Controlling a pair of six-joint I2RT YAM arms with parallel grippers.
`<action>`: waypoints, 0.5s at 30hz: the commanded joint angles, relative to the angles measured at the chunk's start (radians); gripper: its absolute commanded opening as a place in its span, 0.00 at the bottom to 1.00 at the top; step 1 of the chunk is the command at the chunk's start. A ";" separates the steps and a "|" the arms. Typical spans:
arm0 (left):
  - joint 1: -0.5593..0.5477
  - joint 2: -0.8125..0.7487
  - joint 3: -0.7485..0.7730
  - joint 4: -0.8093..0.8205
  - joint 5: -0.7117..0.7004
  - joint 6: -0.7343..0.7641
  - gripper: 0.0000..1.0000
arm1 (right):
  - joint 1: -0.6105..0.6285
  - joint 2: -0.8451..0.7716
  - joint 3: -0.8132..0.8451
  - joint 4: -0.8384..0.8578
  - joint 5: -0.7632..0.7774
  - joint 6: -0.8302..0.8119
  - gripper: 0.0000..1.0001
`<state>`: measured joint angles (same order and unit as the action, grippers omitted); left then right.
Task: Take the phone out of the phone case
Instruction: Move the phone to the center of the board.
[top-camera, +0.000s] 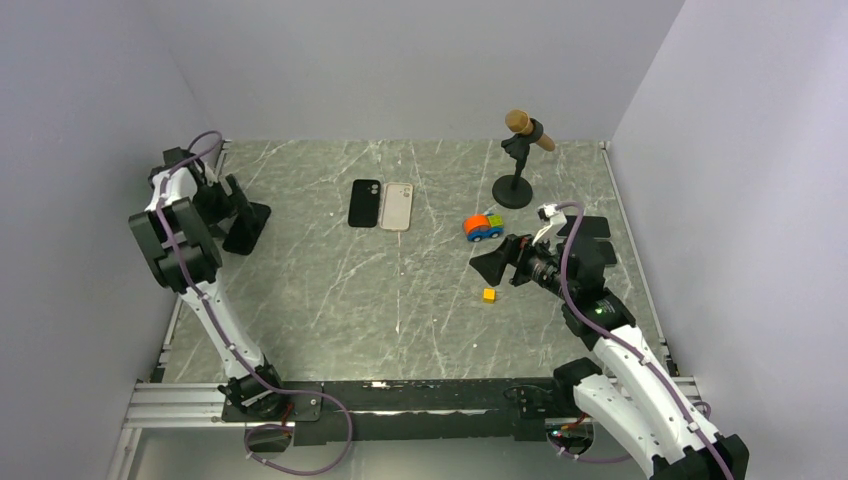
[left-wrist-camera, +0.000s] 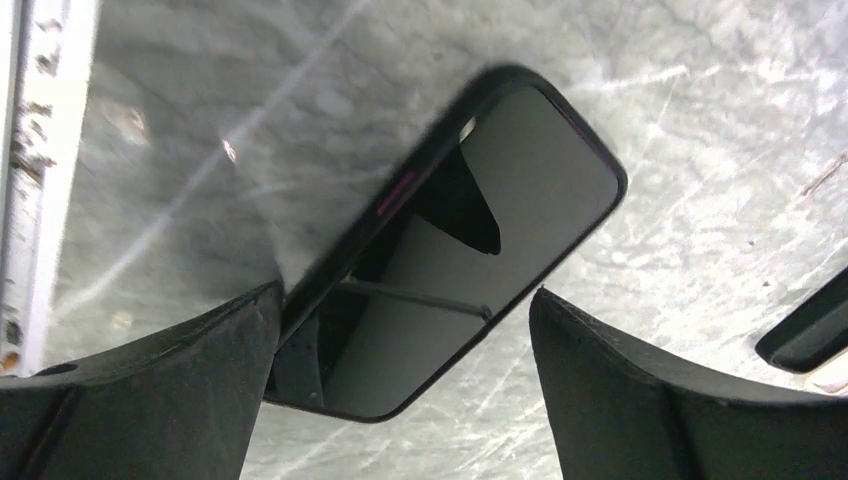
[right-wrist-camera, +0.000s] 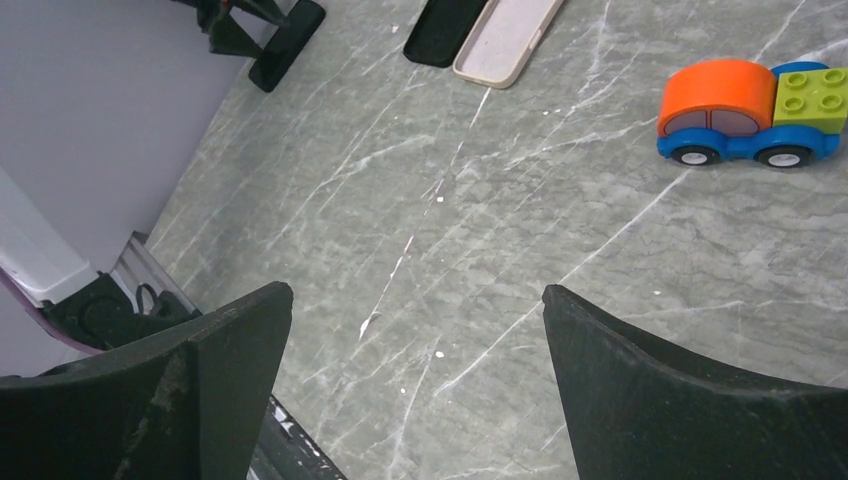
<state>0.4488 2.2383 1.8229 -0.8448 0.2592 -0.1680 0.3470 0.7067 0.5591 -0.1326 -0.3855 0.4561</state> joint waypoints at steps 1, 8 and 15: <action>-0.062 -0.105 -0.089 -0.004 0.033 -0.042 0.97 | 0.002 -0.006 0.020 0.049 -0.007 0.029 1.00; -0.180 -0.186 -0.179 0.062 -0.099 -0.029 0.99 | 0.002 -0.009 0.016 0.060 -0.012 0.045 1.00; -0.221 -0.050 -0.014 -0.071 -0.271 -0.040 0.99 | 0.002 -0.029 0.021 0.024 0.005 0.033 1.00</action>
<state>0.2195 2.1475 1.7283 -0.8780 0.1051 -0.1921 0.3466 0.7036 0.5591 -0.1265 -0.3866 0.4908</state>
